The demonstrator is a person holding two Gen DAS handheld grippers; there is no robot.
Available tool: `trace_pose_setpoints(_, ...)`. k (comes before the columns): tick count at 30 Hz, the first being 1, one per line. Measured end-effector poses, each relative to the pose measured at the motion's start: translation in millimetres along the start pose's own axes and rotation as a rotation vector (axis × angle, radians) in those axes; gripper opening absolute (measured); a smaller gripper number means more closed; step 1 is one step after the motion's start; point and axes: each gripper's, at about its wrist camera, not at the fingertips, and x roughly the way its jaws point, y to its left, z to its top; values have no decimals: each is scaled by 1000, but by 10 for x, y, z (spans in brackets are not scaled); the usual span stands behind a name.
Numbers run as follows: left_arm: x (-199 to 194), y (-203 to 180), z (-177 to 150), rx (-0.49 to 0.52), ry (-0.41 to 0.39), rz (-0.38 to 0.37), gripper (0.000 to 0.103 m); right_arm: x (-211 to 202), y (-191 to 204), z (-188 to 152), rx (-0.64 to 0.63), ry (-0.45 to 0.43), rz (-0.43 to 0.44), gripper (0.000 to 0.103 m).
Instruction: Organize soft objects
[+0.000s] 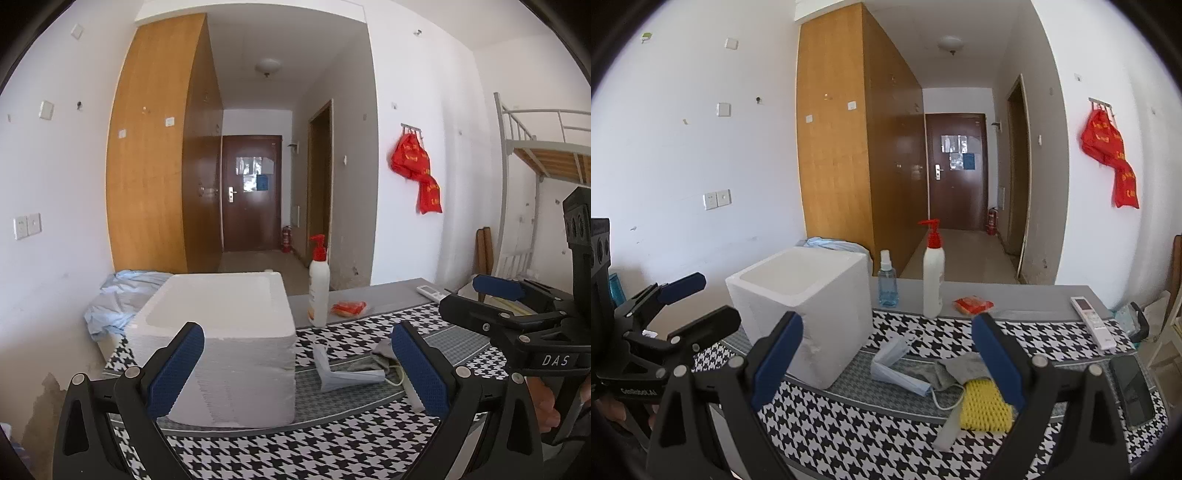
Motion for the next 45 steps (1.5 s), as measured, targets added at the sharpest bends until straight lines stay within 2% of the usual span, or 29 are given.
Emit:
trace_pose_setpoints(24, 323, -352, -180, 7, 54, -79, 102, -110, -470, -331, 57, 29, -133, 95)
trace_pose_setpoints(45, 829, -610, -308, 2, 170, -103, 102, 106, -878, -574, 118, 111, -168, 95)
